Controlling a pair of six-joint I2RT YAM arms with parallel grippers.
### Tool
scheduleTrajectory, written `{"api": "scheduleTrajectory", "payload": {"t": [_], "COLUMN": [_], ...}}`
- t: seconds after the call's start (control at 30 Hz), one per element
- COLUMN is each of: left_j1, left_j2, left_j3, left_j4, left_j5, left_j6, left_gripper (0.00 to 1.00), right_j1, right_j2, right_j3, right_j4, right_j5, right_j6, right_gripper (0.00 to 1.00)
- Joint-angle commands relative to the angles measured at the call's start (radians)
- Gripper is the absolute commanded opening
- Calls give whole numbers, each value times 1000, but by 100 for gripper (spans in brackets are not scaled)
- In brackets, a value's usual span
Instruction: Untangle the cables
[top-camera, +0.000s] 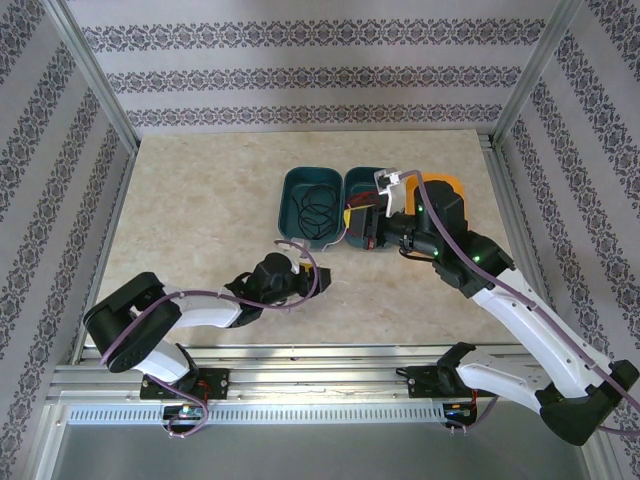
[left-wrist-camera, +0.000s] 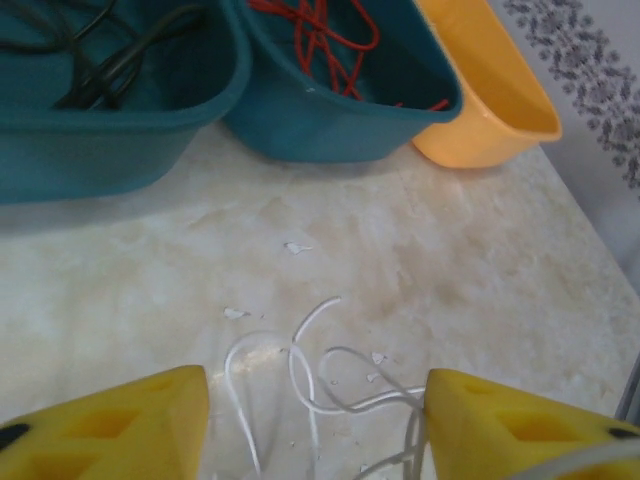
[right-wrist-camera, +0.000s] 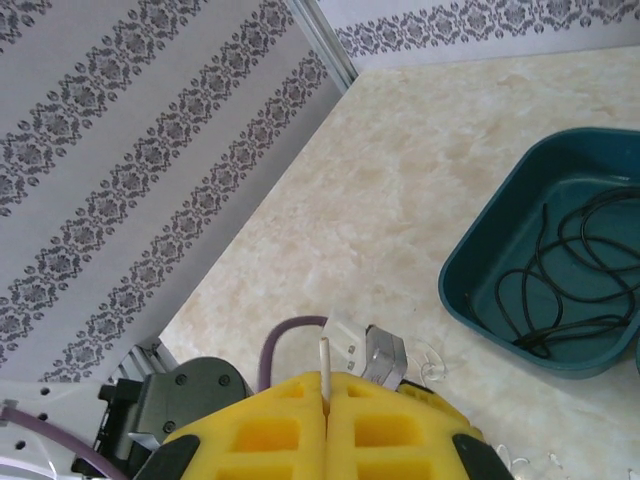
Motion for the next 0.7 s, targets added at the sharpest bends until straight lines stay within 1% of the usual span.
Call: {"api": "scheduleTrajectory", "payload": {"t": [0.0,0.03,0.17,0.3,0.4,0.57,0.6,0.67], "left_j1": [-10,-10,-8,-6,-6,-6,-5,-4], "left_j2": [25,31,50,46,34,12,11,12], "left_j3": [-44,-56,-99,-123,-138,-140,-138,-137], "left_j4": [55,57,117,119,116,84,77,67], "left_j5": [-86,-101,-115,-127,-139,-152,-156,-161], "left_j6": [-52,-65,-95,-116,-124,-122,-122,-122], "left_gripper": [44,42,41,40,38,30,27,17], "right_j1": [12,12,5,-15,-37,-72,-76,-83], "right_j2": [-17,-20,-37,-63,-86,-111,-111,-114], "right_j3": [67,76,108,131,152,199,208,225], "right_j4": [-12,-20,-56,-85,-106,-124,-129,-126], "right_j5": [30,37,91,140,185,241,253,263], "right_j6": [-32,-40,-79,-104,-122,-158,-163,-164], "right_gripper": [0,0,0,0,0,0,0,0]}}
